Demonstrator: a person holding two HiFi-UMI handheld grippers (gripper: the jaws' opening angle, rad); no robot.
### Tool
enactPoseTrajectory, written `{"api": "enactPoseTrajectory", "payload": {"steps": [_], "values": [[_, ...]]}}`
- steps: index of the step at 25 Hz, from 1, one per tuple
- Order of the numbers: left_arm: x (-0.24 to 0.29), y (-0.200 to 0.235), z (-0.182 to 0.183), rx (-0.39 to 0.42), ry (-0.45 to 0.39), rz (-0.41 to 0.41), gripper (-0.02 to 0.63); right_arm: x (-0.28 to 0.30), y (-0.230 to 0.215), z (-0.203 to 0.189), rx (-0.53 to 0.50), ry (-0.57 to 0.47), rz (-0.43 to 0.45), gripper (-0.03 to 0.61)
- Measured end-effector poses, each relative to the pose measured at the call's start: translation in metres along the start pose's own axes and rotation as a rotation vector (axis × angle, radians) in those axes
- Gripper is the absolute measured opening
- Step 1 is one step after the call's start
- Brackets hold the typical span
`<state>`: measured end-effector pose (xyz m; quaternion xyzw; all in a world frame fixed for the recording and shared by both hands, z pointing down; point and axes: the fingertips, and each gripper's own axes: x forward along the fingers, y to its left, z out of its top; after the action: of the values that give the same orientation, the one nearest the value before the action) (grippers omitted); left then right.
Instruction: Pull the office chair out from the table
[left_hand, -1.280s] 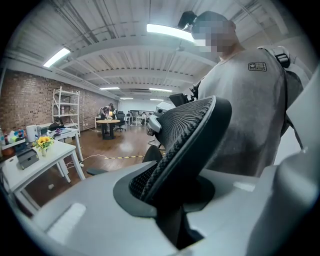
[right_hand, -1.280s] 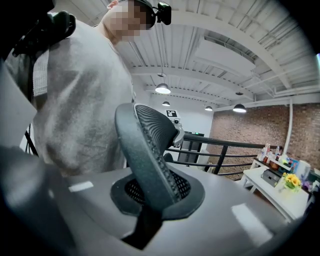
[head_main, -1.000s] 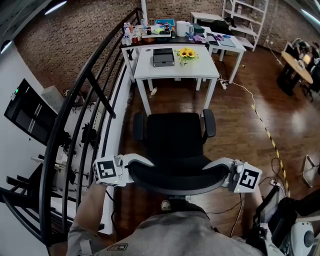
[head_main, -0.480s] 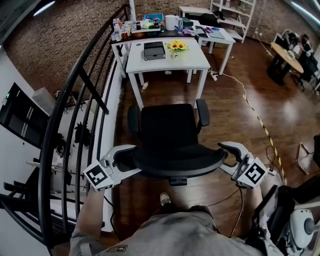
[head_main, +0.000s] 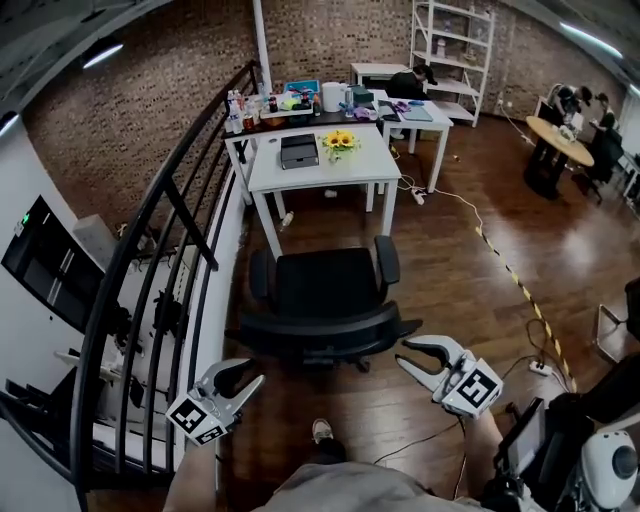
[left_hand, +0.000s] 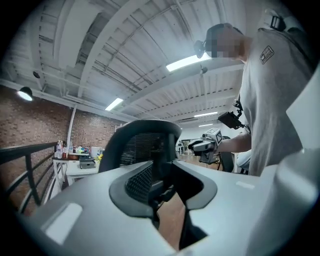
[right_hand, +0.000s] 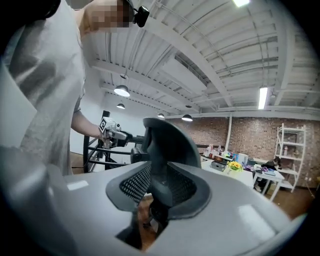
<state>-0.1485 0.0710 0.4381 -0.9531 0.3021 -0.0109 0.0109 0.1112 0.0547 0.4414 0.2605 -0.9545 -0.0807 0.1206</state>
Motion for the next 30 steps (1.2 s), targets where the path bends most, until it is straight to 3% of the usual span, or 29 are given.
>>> {"api": "enactPoseTrajectory", "payload": {"steps": [7,18,25,30], "values": [[0.005,-0.110,0.005,0.001,-0.043,-0.037,0.005,-0.043,0.069,0.004,0.022,-0.066,0.086,0.020],[-0.006,-0.256,-0.003,-0.081,-0.030,-0.088,0.002,-0.088,0.186,0.003,0.104,-0.070,0.230,0.006],[-0.018,-0.280,-0.014,-0.099,-0.007,-0.129,0.002,-0.086,0.244,0.003,0.143,-0.051,0.310,0.006],[-0.026,-0.286,-0.020,-0.133,0.001,-0.189,0.002,-0.079,0.273,0.005,0.181,-0.042,0.315,0.006]]}}
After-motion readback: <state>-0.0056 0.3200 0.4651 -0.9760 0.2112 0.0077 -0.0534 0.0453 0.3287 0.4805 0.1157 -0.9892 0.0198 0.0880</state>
